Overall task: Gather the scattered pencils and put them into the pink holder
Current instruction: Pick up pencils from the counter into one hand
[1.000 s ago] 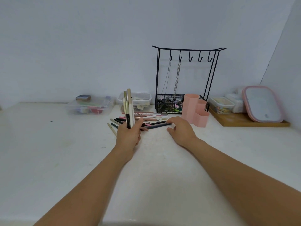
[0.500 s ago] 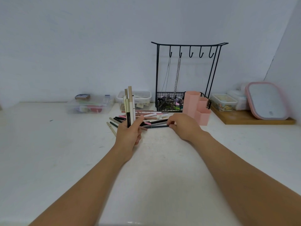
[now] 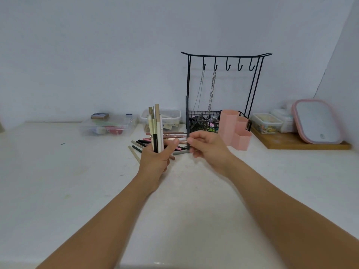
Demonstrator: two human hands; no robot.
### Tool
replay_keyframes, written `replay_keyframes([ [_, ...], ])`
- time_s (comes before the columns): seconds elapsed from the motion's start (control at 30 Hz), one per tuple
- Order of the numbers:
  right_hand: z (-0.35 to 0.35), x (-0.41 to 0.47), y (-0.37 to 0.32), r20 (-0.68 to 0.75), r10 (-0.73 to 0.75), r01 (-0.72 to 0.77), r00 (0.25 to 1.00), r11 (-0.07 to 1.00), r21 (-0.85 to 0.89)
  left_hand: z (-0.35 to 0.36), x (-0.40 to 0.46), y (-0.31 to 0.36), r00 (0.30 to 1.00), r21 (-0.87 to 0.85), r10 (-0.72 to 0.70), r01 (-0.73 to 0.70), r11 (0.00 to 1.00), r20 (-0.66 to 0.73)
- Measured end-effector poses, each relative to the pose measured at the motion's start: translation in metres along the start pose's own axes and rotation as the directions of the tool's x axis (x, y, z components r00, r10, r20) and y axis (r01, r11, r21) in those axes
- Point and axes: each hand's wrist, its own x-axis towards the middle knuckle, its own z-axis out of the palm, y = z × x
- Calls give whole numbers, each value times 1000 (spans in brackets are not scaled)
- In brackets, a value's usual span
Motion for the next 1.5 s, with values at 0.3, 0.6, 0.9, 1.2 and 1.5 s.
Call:
replay_keyframes([
  [0.3, 33, -14, 20, 158, -3, 12, 987, 999, -52, 2, -2, 0, 999, -21, 23, -23, 1000, 22],
  [0.6, -18, 7, 27, -186, -246, 100, 951, 817, -569, -1, 7, -6, 995, -14, -92, 91, 996, -50],
  [0.9, -56, 21, 44, -14, -172, 89, 985, 581, -809, -1, 2, -1, 996, -6, -87, 87, 996, -28],
  [1.2, -81, 21, 35, 56, -47, 73, 997, 718, -693, 2, -1, 4, 994, -47, -101, 100, 994, -38],
  [1.5, -54, 12, 22, -68, 115, -116, 991, 993, -15, 1, -3, 4, 997, -45, -70, 70, 997, -11],
])
